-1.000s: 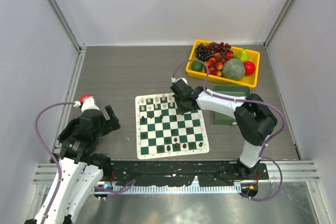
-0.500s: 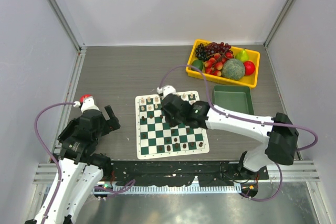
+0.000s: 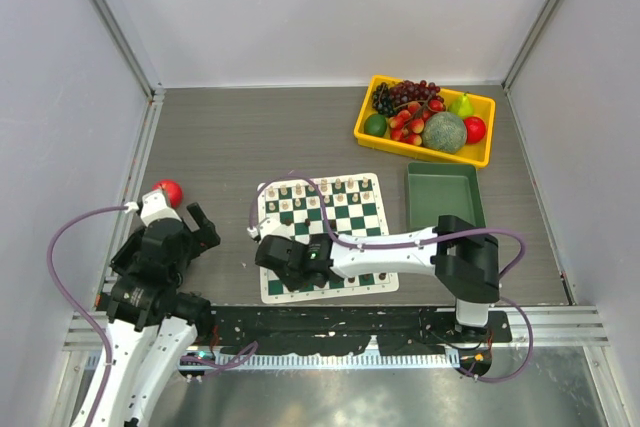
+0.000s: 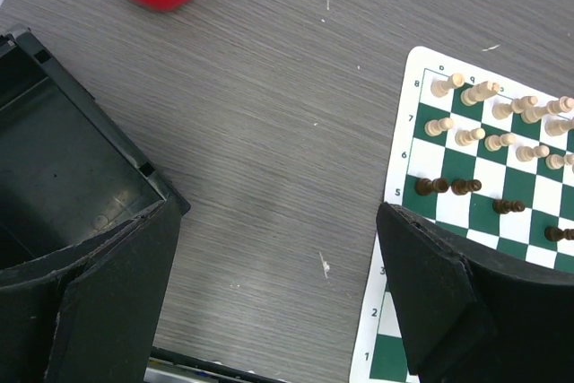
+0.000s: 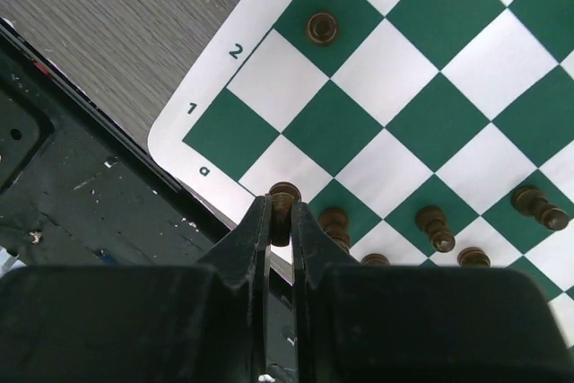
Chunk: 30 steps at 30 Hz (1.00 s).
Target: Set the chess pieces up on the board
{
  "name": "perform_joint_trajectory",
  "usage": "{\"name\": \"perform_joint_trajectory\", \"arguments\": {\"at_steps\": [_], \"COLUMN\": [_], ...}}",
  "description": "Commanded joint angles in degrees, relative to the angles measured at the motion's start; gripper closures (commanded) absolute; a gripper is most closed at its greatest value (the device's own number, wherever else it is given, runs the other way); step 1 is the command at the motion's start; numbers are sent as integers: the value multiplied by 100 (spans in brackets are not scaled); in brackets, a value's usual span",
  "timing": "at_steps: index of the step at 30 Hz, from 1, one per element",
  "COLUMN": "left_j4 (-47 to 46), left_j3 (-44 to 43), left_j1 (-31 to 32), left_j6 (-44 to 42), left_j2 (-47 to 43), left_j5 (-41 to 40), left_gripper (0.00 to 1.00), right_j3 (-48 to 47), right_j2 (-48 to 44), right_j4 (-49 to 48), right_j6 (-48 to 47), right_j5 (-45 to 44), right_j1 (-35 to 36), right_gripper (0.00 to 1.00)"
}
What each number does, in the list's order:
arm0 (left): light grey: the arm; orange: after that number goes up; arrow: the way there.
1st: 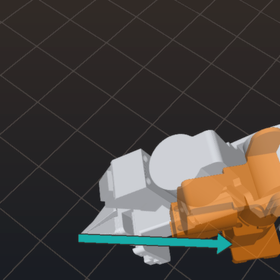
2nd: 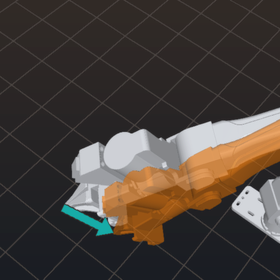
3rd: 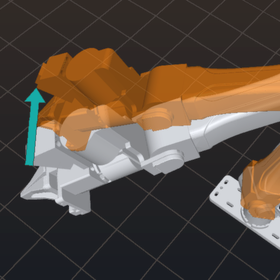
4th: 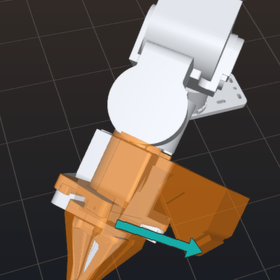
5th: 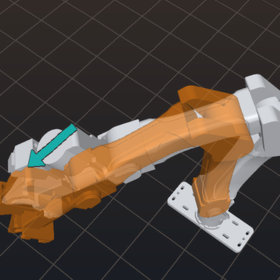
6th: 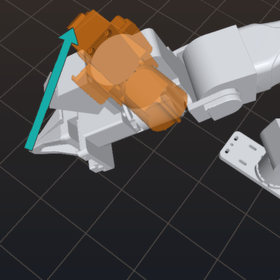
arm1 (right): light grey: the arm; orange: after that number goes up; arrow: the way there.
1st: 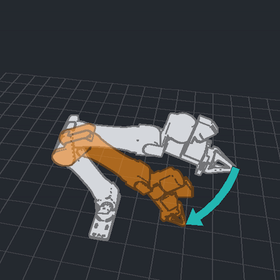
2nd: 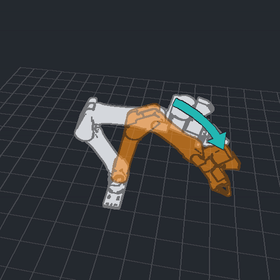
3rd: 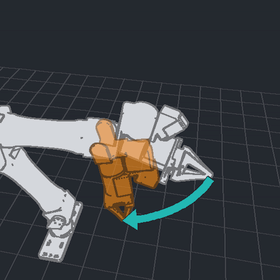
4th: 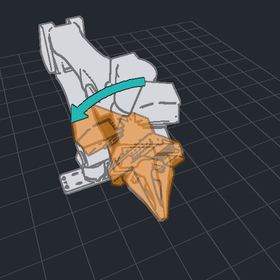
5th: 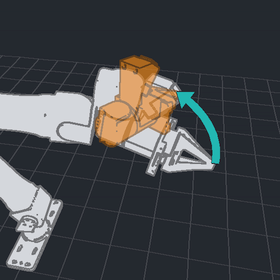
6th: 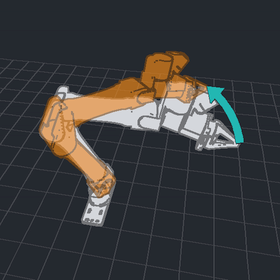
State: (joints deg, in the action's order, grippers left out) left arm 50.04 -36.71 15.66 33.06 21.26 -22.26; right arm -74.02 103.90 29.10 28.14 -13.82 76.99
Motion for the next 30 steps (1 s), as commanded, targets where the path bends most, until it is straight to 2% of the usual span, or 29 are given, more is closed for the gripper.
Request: {"name": "perform_joint_trajectory", "arguments": {"at_steps": [1,8,22,26,30], "left_j4": [-100,-82,-100,-100,-91], "left_j3": [23,15,15,6,15], "left_j1": [-28,-28,-28,-28,-28], "left_j6": [104,113,104,104,96], "left_j2": [-130,-87,-25,10,28], "left_j5": [-244,-244,-200,-173,-173], "left_gripper": [1,1,1,1,1], "right_j3": [-192,-16,151,160,151], "right_j2": [78,201,289,298,175], "right_j4": [-238,-511,-423,-423,-458], "right_j6": [130,244,271,271,288], "right_j5": [-68,196,161,170,134], "right_j1": [18,35,35,35,44], "right_gripper": [94,94,92,86,74]}}
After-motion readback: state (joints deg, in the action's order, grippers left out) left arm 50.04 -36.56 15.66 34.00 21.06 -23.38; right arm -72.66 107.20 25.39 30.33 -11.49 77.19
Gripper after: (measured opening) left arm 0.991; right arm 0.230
